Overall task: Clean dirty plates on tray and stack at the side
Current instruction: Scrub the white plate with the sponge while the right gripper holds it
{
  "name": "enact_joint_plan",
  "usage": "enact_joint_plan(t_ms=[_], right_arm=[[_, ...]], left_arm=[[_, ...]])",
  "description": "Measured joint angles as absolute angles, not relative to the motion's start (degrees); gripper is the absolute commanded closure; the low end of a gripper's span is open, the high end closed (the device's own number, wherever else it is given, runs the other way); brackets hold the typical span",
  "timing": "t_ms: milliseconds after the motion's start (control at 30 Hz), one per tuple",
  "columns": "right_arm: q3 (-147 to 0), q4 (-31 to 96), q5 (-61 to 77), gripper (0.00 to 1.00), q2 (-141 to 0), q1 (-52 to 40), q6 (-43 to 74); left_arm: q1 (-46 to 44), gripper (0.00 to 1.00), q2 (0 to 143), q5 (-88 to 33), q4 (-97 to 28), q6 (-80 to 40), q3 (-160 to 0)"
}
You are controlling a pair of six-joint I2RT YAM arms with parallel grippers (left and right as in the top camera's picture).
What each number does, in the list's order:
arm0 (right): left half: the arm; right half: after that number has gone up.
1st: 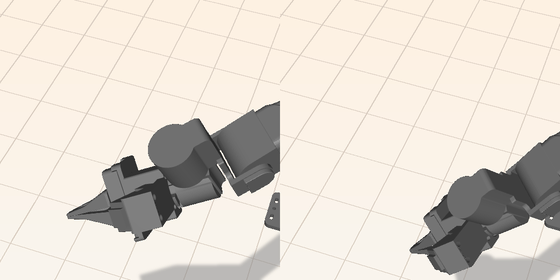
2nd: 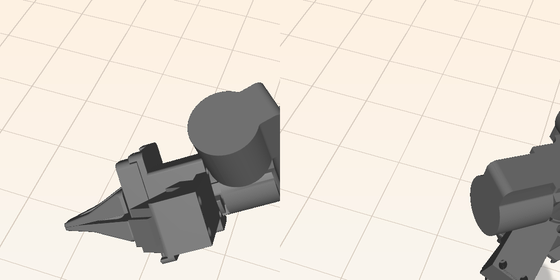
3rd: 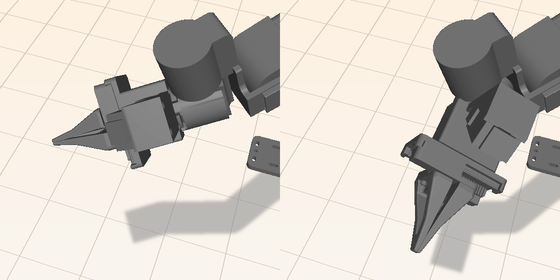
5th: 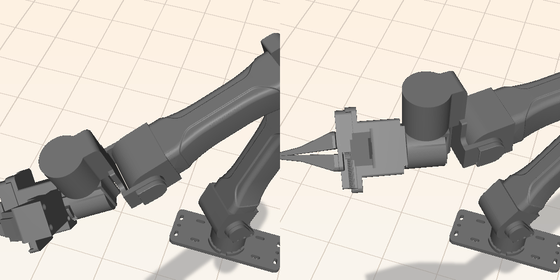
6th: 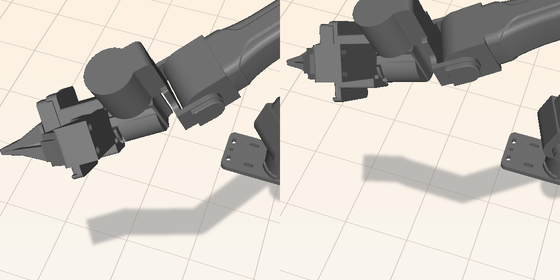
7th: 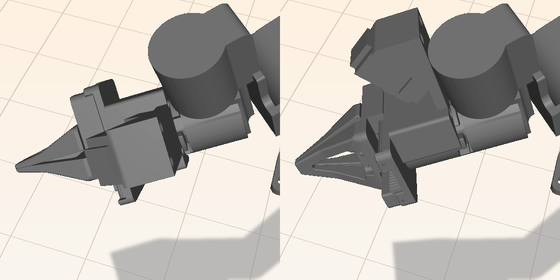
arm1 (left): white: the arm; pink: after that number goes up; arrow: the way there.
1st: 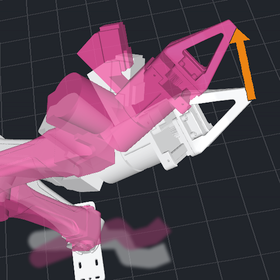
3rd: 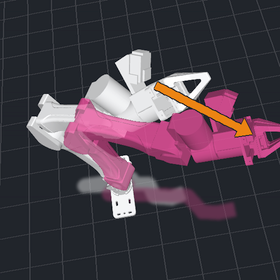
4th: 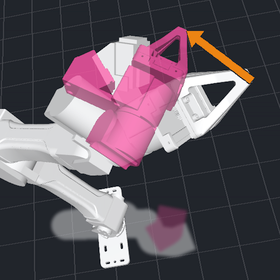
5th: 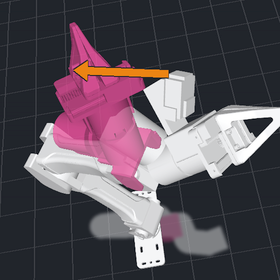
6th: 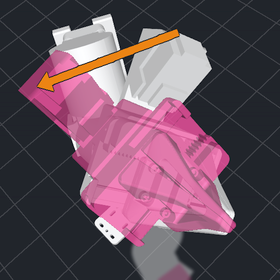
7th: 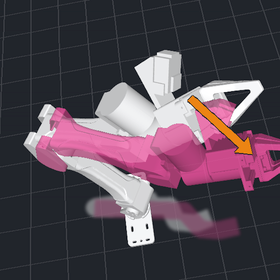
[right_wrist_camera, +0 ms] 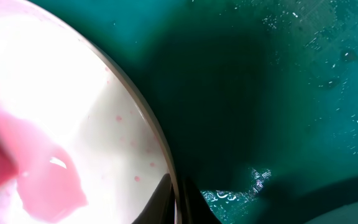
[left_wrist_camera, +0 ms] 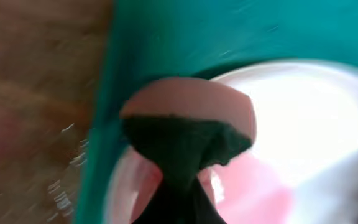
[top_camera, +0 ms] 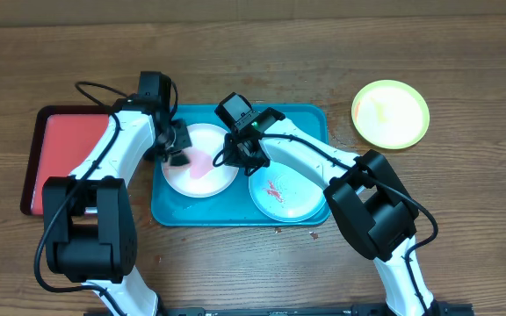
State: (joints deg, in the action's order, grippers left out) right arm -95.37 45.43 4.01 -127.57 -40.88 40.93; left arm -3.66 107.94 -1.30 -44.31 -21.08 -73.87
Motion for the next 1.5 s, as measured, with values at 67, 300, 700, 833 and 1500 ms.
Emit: enact_joint_plan(t_ms=[67,300,700,833,1500], right_arm=[[-95.4,45.5,4.0,0.96,-127.6,-40.9,40.9],[-95.4,45.7,3.5,0.96,-127.5,-40.9,40.9],[-95.4,46.3,2.7,0.96,-127.4,-40.8,40.9],[-95.4,46.3,2.7,0.96,-127.3,-40.8,40.9],[-95.4,46.4,2.5,0.96,-127.3,-40.8,40.9]], left_arm=[[-3.8,0.96,108.1,-5.1,-42.1,-21.1,-73.9],[-6.8,0.96,113.0,-13.0,-39.5,-22.5,-73.9],[-7.4,0.96,114.6,-11.8,-49.6,-19.9,-77.3],[-6.8,0.96,114.7,-4.3,-58.0,-19.5,-79.4],[-8.0,0.96,115.1,-12.4,-43.0,-21.3,-77.4]])
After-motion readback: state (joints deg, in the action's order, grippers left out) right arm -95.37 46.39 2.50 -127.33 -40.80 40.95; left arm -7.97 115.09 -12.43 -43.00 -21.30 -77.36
